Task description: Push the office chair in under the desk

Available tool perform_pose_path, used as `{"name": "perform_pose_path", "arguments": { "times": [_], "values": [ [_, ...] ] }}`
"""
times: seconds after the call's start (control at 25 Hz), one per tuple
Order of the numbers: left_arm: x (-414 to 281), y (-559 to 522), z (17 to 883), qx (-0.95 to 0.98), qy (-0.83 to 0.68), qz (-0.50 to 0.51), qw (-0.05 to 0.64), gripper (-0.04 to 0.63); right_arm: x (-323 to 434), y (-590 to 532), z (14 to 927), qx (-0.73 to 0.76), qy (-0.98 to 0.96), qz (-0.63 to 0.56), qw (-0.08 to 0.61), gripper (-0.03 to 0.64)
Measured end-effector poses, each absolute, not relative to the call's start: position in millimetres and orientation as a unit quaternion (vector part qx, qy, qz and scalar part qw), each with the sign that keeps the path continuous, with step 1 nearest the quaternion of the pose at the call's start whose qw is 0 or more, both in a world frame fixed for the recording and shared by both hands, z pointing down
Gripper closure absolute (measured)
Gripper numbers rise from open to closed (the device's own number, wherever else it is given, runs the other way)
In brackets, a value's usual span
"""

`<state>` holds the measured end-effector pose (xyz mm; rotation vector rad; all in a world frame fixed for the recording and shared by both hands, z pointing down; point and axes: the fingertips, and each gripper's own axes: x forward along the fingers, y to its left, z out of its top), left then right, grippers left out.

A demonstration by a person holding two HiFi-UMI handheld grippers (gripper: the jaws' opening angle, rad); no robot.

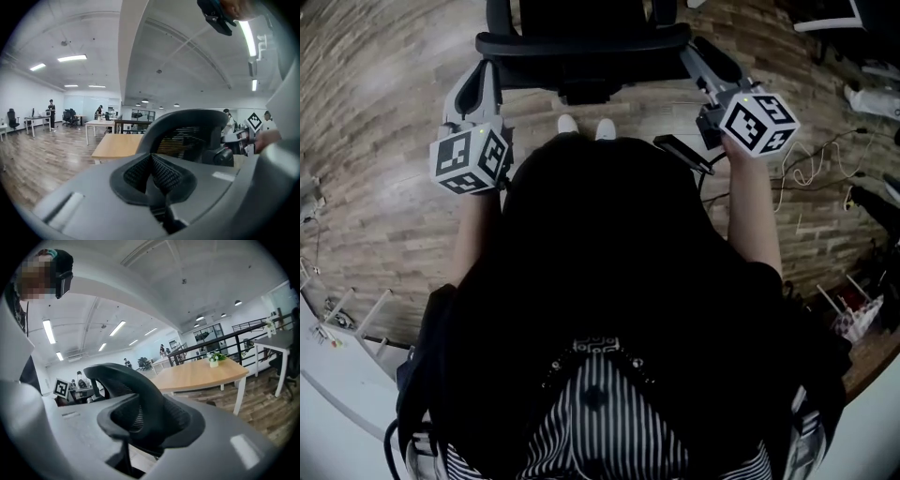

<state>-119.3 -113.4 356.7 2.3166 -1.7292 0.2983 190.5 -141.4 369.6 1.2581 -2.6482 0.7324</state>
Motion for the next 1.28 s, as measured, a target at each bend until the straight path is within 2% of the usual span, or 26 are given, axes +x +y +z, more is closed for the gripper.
{"name": "perform_pose_path", "arguments": {
  "times": [0.24, 0.44, 0.52, 0.64, 1.0, 1.28],
  "values": [
    [-127.8, -122.7, 358.1, 0.806, -0.565, 0.110, 0.140, 0.584, 172.5, -138.7, 362.9, 0.395, -0.883, 0.246, 0.067, 0.413],
    [-139.8, -136.3, 354.7, 0.803, -0.567, 0.124, 0.135, 0.572, 172.8, -143.1, 358.5, 0.402, -0.877, 0.258, 0.050, 0.407],
    [-138.6, -139.2, 355.6, 0.811, -0.555, 0.124, 0.140, 0.530, 176.4, -140.4, 359.0, 0.402, -0.877, 0.260, 0.049, 0.396],
    [-138.9, -139.3, 355.5, 0.822, -0.538, 0.119, 0.144, 0.508, 175.0, -134.4, 358.9, 0.397, -0.879, 0.257, 0.059, 0.387],
    [-152.3, -149.8, 363.5, 0.842, -0.508, 0.126, 0.132, 0.332, 174.1, -141.2, 372.3, 0.402, -0.880, 0.246, 0.061, 0.321],
    [-148.5, -141.8, 360.6, 0.861, -0.478, 0.119, 0.124, 0.234, 170.3, -145.8, 372.4, 0.402, -0.882, 0.231, 0.082, 0.299]
  ]
}}
